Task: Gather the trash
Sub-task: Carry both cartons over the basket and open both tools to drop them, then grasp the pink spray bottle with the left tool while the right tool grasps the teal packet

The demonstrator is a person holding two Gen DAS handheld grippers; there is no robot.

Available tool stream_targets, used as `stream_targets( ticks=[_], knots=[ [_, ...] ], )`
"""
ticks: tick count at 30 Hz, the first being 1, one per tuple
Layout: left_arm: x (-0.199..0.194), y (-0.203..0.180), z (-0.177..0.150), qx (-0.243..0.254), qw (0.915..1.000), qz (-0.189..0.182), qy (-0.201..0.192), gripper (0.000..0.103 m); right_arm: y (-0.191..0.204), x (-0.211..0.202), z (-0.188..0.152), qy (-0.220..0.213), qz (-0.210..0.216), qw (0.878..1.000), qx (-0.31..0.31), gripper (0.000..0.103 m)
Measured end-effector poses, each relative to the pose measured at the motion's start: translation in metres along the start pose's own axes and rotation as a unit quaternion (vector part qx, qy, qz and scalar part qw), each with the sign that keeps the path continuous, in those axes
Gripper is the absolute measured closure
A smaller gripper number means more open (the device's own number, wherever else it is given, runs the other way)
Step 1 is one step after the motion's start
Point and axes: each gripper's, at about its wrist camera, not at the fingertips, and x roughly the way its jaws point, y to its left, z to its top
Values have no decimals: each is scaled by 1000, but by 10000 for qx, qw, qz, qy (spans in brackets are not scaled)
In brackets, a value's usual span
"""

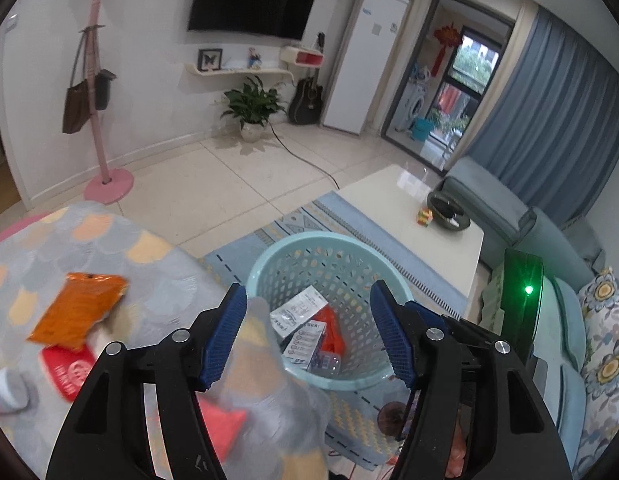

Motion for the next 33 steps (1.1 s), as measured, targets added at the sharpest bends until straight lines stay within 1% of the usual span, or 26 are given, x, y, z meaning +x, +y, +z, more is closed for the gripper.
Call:
stream_targets(
  ticks=[2,6,9,12,14,17,19,23,25,27,31,33],
  knots=[
    [-20,10,-4,-104,9998,48,-169,40,17,-12,-1,-74,78,9998,-161,58],
    [-57,34,-9,-299,9984,135,-455,40,58,-36,-5,-237,249,9980,-537,50],
    [-87,58,-15,-436,9963,306,-668,40,91,-48,-14,-286,472,9949,-849,48],
    [-117,87,-24,-639,9926,537,-876,40,125,-56,-25,-289,687,9909,-1118,43],
    [-137,112,-31,-874,9883,730,-1018,40,149,-58,-35,-238,891,9869,-1325,43],
    [-162,147,-43,-1213,9811,1020,-1112,40,175,-59,-49,-144,1103,9812,-1577,40],
    [-173,166,-50,-1351,9772,1183,-1137,37,196,-58,-62,-60,1216,9765,-1779,38],
    [-189,215,-66,-1684,9668,1571,-1106,36,228,-52,-86,146,1324,9680,-2126,38],
    [-195,239,-74,-1784,9602,1878,-1044,36,240,-48,-98,219,1350,9640,-2280,38],
    [-196,258,-80,-1866,9554,2078,-963,36,250,-44,-110,287,1371,9605,-2406,38],
    [-196,297,-97,-2107,9456,2357,-765,36,263,-33,-128,498,1405,9558,-2533,38],
    [-189,309,-104,-2175,9433,2426,-631,36,268,-30,-134,543,1395,9533,-2623,38]
  ],
)
